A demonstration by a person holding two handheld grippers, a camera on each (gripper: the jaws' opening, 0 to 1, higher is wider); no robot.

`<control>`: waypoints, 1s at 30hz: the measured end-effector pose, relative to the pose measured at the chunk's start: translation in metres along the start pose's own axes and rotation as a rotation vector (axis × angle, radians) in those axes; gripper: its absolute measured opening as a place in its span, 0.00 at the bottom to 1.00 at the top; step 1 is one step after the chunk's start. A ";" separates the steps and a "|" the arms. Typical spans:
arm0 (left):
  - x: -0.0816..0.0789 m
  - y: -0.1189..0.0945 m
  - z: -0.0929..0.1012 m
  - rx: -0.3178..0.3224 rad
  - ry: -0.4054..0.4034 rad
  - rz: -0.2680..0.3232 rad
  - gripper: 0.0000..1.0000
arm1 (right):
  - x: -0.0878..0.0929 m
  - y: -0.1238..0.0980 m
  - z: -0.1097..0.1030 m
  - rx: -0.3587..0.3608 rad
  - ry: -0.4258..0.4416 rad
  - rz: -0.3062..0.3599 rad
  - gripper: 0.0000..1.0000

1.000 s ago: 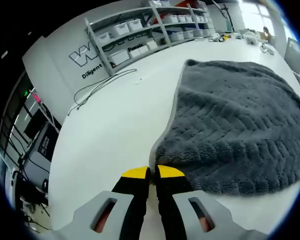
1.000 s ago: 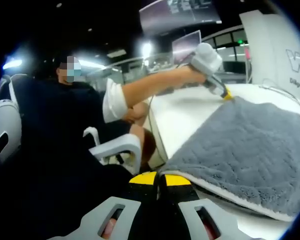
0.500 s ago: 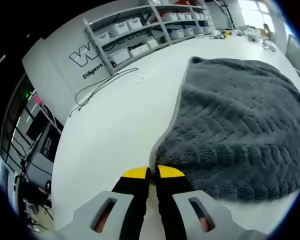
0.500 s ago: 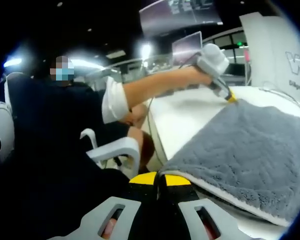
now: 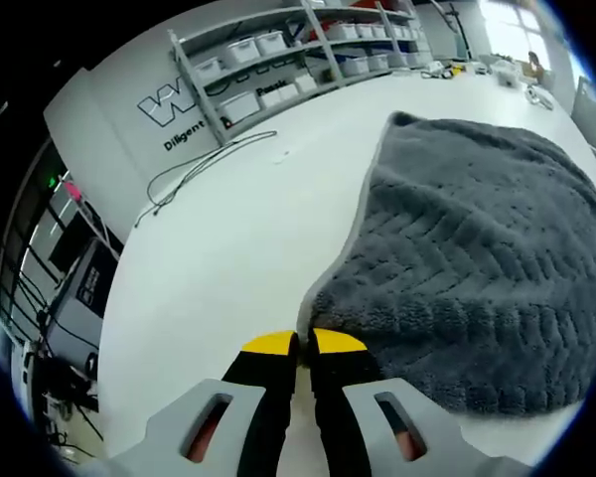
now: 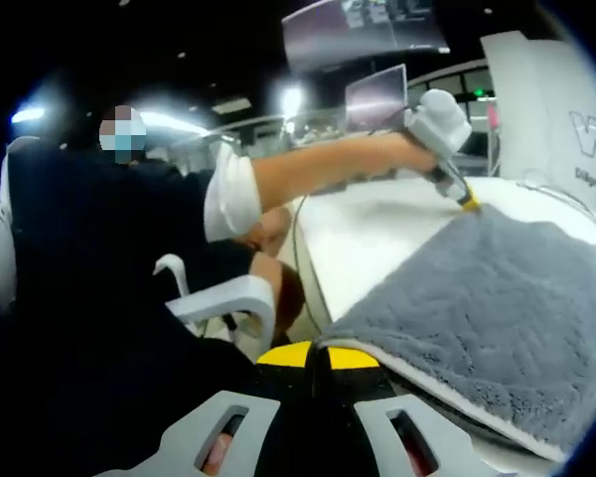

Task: Open the folded towel by lifting each exposed corner and separating the folded layers until the towel lies flat within the target outline without major curled edges

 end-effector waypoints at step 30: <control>-0.007 0.015 -0.003 -0.046 0.081 0.007 0.05 | -0.016 0.022 0.007 0.026 -0.010 0.074 0.01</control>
Point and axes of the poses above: the point that each gripper's makers call its tool centre point, and the gripper's own axes: y roughly forward along the fingers, z roughly to its right, x roughly out of its underside, the point moved 10 cm from there along -y, roughly backward along the fingers, and after that the axes turned 3 degrees about y, right-handed, at the moved point
